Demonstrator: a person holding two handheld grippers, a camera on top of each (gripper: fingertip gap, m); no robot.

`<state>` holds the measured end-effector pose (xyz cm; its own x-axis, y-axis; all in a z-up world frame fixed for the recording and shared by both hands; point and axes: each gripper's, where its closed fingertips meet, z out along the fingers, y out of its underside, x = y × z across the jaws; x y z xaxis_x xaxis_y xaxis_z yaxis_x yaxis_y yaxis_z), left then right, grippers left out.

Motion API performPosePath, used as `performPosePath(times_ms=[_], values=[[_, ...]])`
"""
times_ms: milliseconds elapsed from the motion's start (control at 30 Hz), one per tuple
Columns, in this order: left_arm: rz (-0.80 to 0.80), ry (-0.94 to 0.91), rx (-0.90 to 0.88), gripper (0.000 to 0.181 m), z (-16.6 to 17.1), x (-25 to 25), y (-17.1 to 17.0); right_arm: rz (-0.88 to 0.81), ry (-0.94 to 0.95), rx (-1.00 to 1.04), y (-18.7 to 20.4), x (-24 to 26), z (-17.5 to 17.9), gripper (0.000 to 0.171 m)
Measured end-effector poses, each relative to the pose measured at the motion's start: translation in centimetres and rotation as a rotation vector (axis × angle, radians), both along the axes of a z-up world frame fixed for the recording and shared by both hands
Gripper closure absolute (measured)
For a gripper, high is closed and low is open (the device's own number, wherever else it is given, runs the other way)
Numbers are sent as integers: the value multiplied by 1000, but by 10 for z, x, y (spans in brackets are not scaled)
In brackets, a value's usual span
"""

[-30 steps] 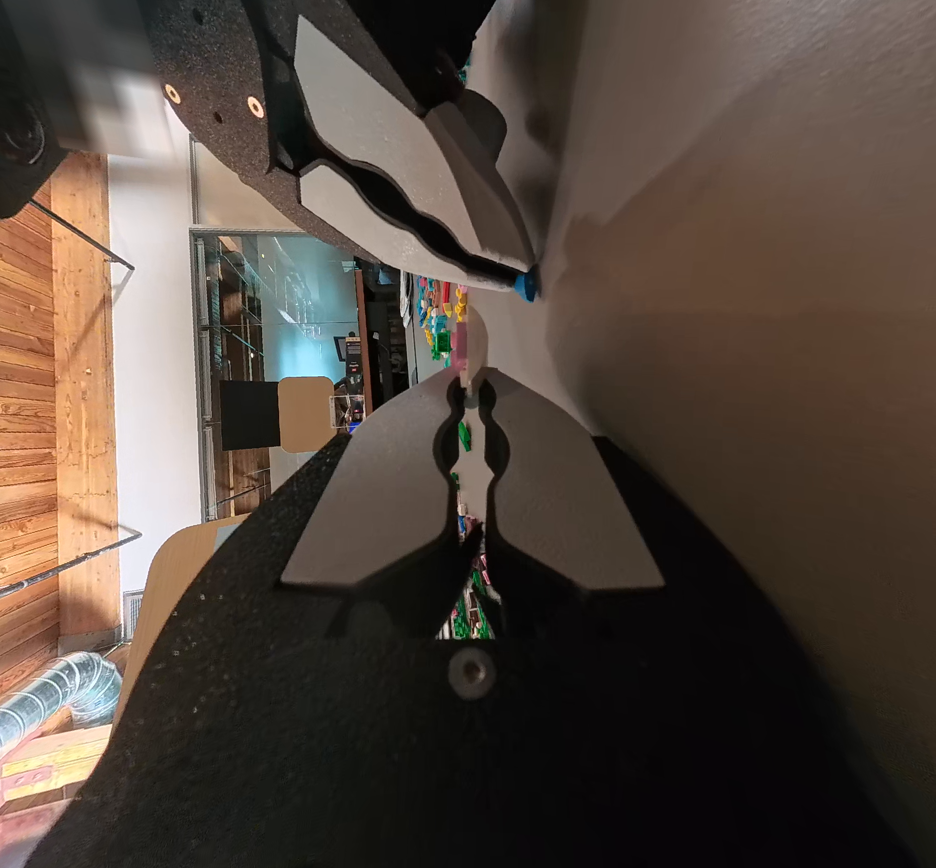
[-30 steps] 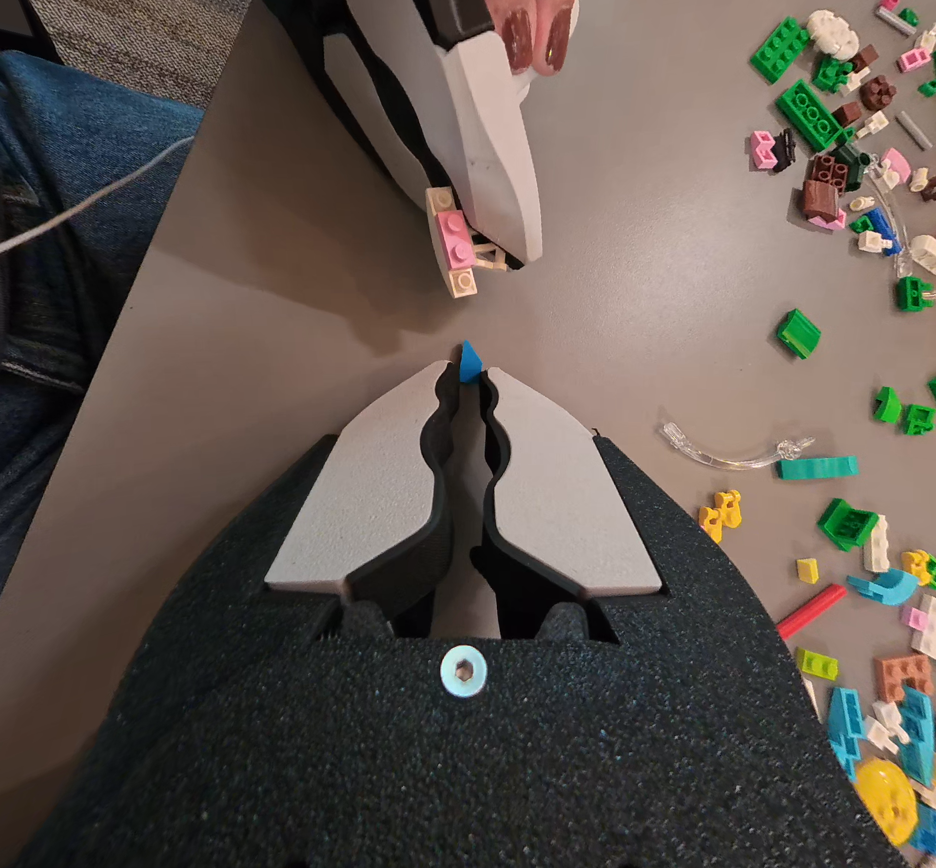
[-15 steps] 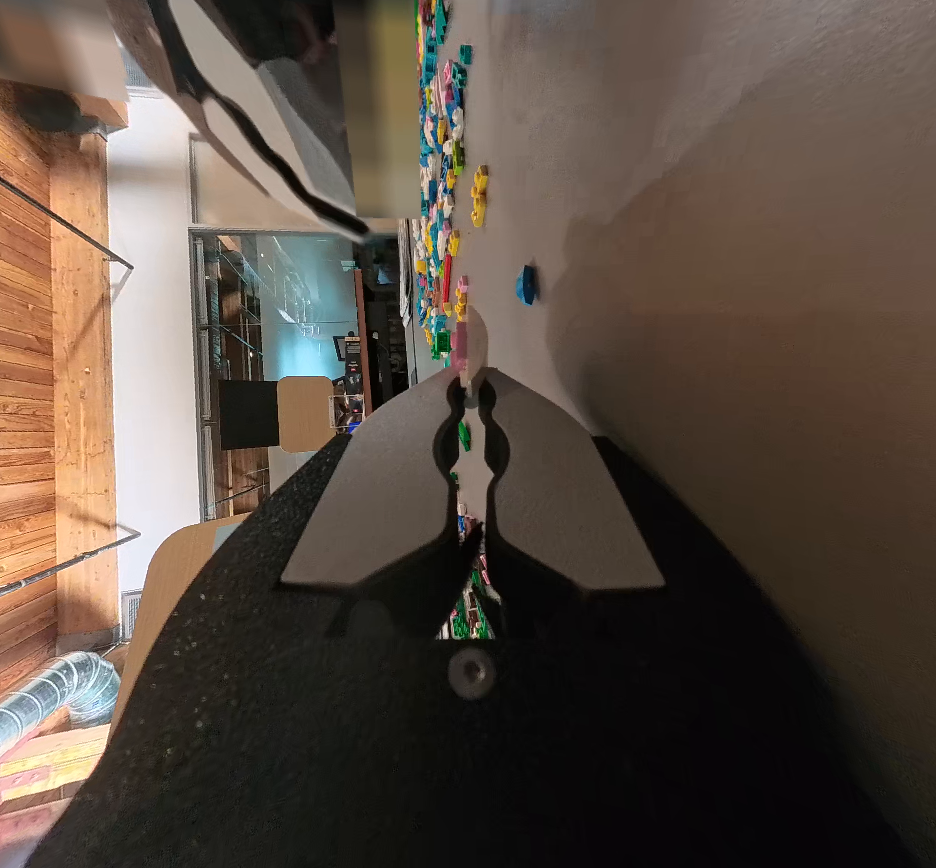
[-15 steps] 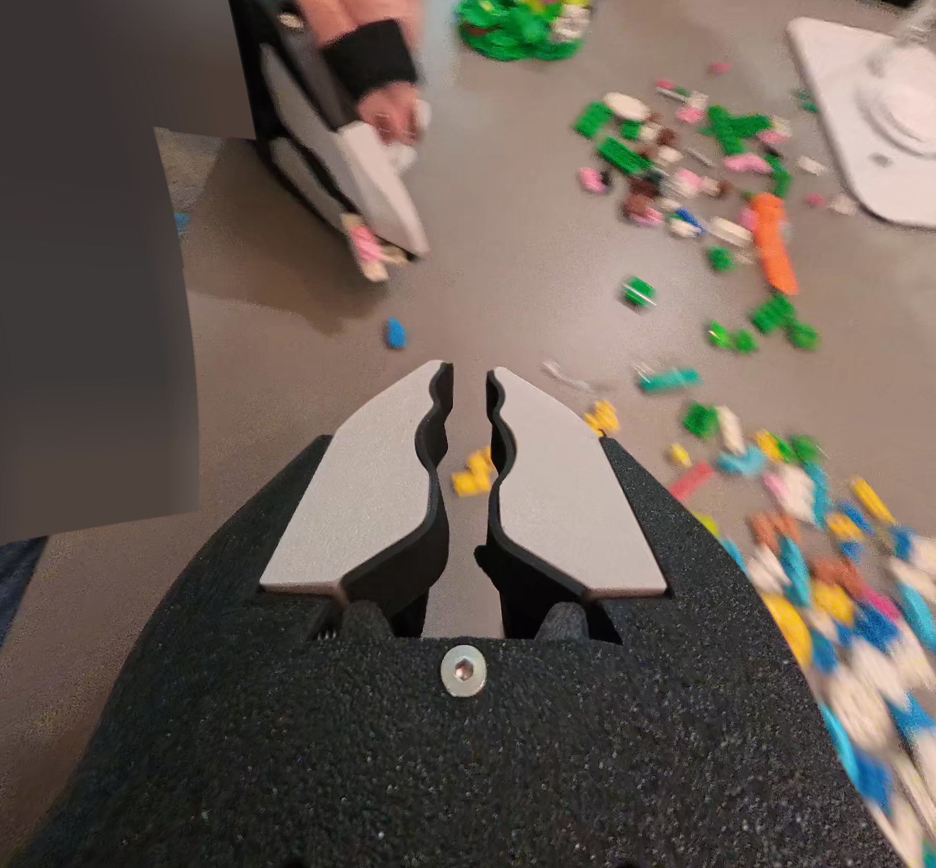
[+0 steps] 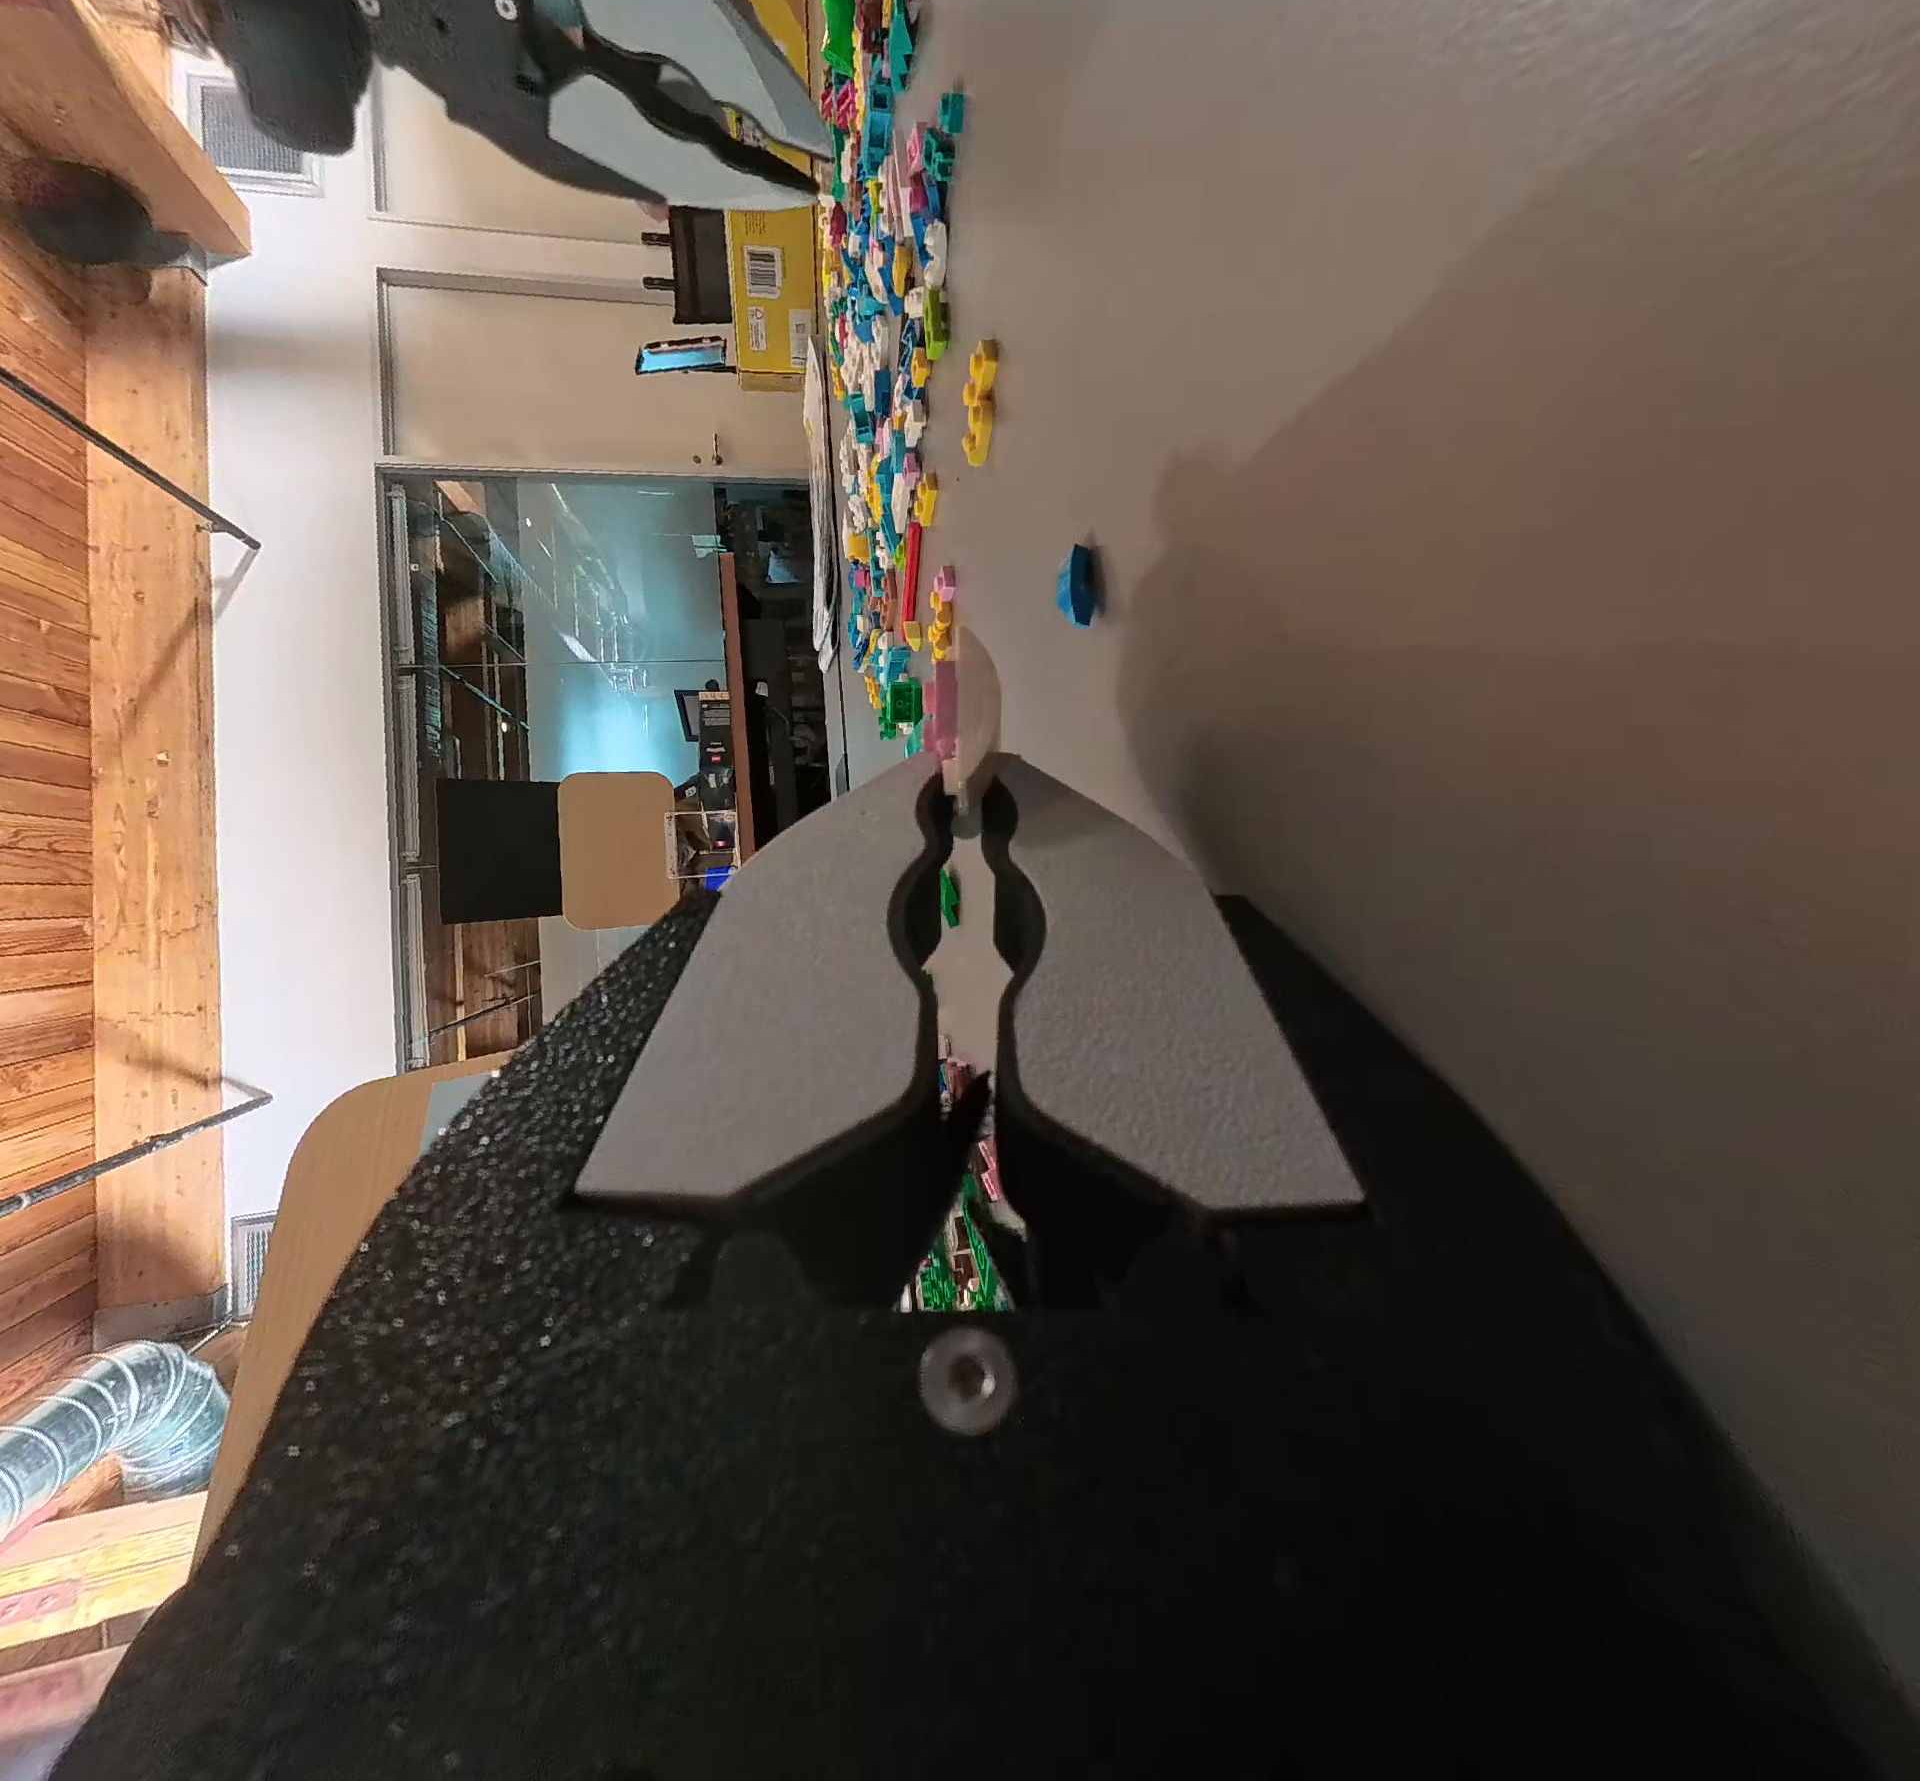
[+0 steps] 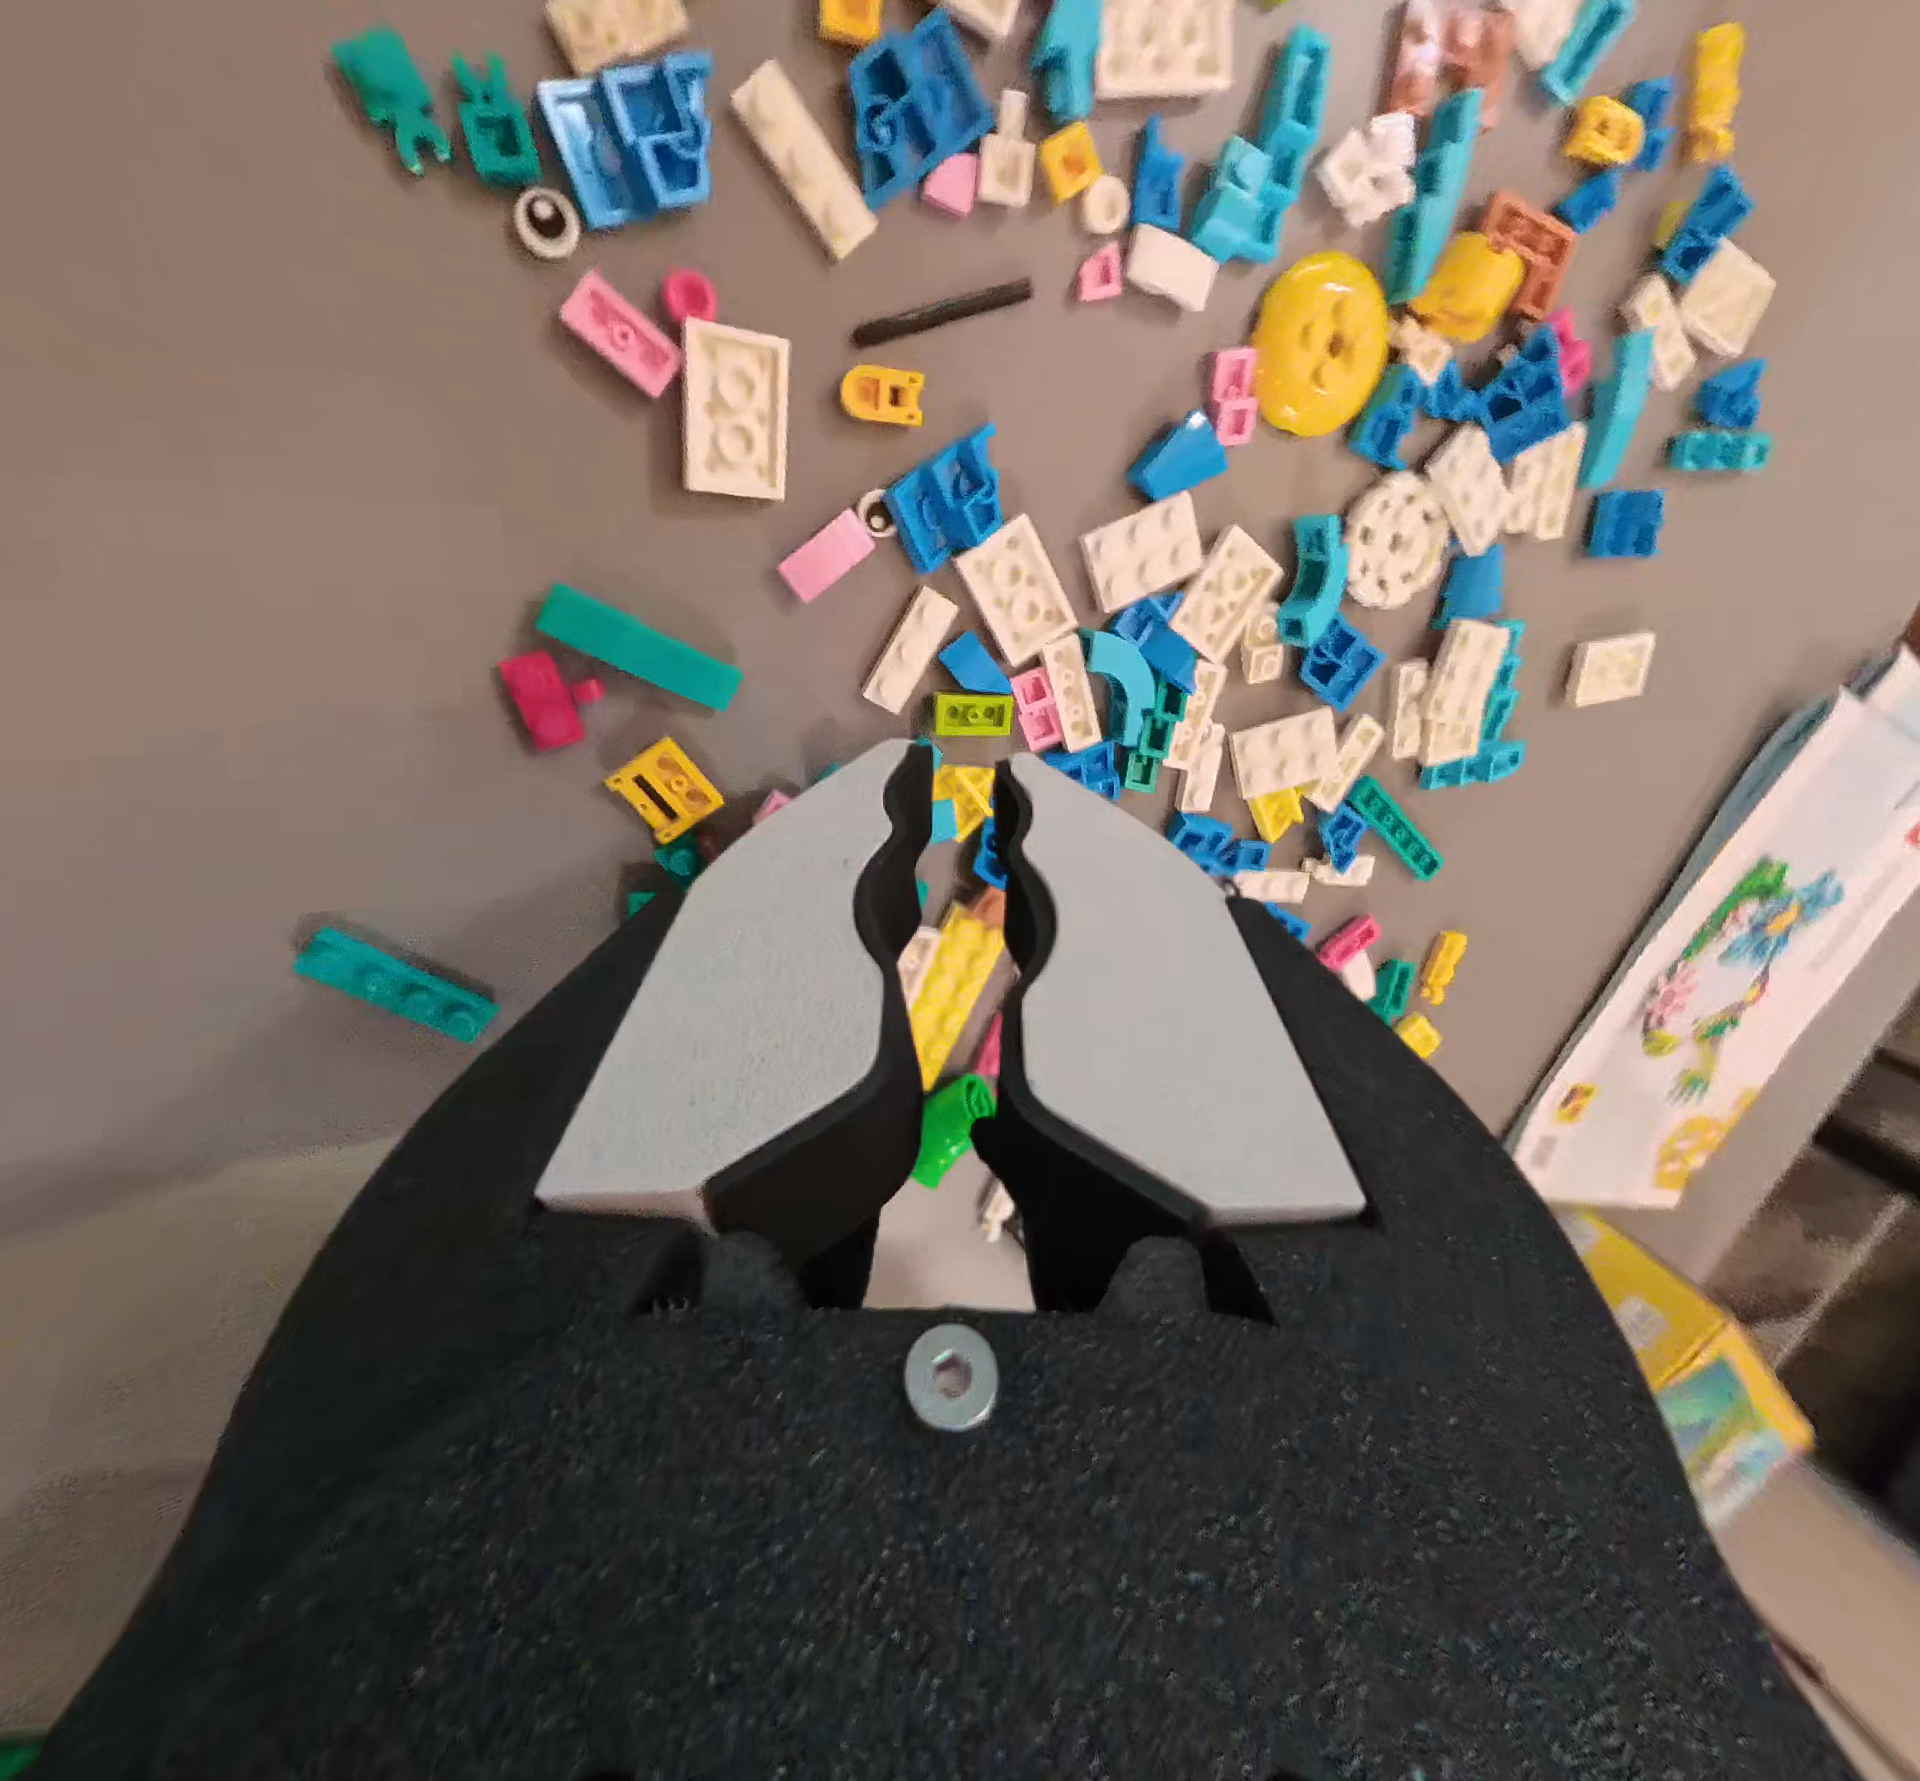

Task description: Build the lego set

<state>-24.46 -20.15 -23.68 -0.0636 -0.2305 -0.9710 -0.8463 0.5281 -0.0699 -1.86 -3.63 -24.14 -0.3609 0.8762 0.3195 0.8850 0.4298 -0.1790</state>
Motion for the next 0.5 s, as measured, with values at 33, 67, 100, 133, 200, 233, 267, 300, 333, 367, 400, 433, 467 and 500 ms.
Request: performPosePath(times_ms=[33,67,100,133,200,233,267,300,333,367,400,433,467,500], values=[[0,-1,-1,177,0,0,0,39,-13,-18,-3,-2,-3,159],[0,-1,-2,177,0,0,0,74,-14,-50,-7,-5,-4,158],[0,-1,-2,177,0,0,0,101,-15,-78,-9,-9,-6,157],[0,-2,-2,177,0,0,0,124,-27,-83,-9,-10,-7,158],[1,-2,-1,177,0,0,0,172,-75,-59,-4,-10,-10,158],[2,-2,-2,177,0,0,1,193,-91,-61,-4,-11,-11,158],[3,-3,-3,177,0,0,1,208,-106,-73,-5,-12,-12,158],[2,-4,-4,177,0,0,1,220,-125,-82,-5,-13,-13,158],[3,-4,-6,177,0,0,1,234,-145,-81,-5,-13,-15,158],[3,-5,-6,177,0,0,1,249,-166,-74,-4,-13,-17,158],[2,-5,-7,177,0,0,1,262,-182,-68,-3,-13,-18,160],[3,-6,-9,177,0,-1,1,271,-189,-65,-3,-14,-18,160],[4,-7,-11,177,-1,-1,1,276,-196,-64,-2,-14,-18,160],[6,-8,-12,177,-1,-1,2,278,-202,-66,0,-14,-18,160]])
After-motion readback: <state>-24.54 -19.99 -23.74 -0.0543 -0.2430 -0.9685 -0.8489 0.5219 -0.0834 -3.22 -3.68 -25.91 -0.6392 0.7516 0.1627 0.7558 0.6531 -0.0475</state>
